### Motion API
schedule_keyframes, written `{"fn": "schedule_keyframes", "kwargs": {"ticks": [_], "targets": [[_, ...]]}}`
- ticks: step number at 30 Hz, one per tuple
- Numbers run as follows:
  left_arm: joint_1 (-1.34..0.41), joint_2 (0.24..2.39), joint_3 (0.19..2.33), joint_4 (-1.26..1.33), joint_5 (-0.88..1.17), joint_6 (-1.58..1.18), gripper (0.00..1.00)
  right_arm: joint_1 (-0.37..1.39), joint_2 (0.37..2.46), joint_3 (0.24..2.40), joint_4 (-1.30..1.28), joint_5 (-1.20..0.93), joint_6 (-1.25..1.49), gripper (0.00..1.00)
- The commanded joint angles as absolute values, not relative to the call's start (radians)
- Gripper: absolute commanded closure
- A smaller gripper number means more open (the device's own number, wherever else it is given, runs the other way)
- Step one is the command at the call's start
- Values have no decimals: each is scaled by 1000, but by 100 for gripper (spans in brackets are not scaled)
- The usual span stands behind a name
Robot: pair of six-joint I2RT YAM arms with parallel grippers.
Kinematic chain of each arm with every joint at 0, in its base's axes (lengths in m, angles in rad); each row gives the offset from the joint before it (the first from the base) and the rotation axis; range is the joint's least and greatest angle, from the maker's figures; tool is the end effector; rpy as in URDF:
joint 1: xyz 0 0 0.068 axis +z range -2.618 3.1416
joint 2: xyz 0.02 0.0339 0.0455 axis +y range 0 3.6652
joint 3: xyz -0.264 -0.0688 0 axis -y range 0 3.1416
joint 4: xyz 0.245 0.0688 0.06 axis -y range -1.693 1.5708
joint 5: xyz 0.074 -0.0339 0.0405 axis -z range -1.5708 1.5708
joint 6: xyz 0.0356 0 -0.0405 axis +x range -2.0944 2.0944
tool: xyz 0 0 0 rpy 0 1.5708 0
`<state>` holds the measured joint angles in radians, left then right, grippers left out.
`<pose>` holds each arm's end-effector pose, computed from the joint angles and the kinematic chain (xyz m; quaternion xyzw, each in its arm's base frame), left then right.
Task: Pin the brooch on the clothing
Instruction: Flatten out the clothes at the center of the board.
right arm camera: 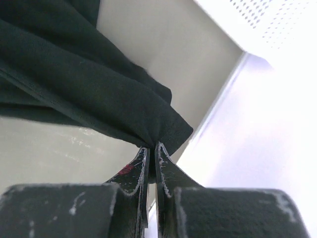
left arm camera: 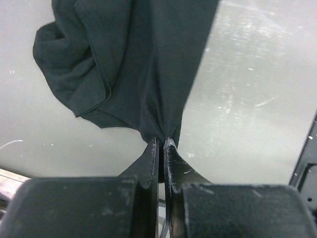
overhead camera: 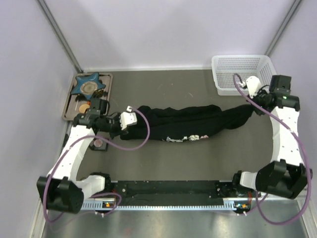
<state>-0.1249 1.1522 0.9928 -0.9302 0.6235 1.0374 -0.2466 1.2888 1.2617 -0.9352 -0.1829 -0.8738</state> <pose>0.2075 -0.0470 0.2838 0.5686 0.7325 -0.1675 0.3348 0.2492 -0.0561 0.3310 -0.3191 0.8953 -0.0847 0.2990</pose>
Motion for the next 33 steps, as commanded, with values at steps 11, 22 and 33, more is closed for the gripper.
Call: {"fn": "schedule_keyframes", "kwargs": {"ticks": [11, 22, 33], "targets": [[-288, 827, 732, -1396, 612, 1401, 50, -291, 1155, 1204, -1081, -213, -969, 100], [-284, 1104, 838, -821, 612, 771, 35, -290, 1061, 1042, -1129, -222, -1009, 100], [-284, 1386, 896, -690, 562, 1173, 34, -290, 1118, 1080, -1138, -248, -957, 100]]}}
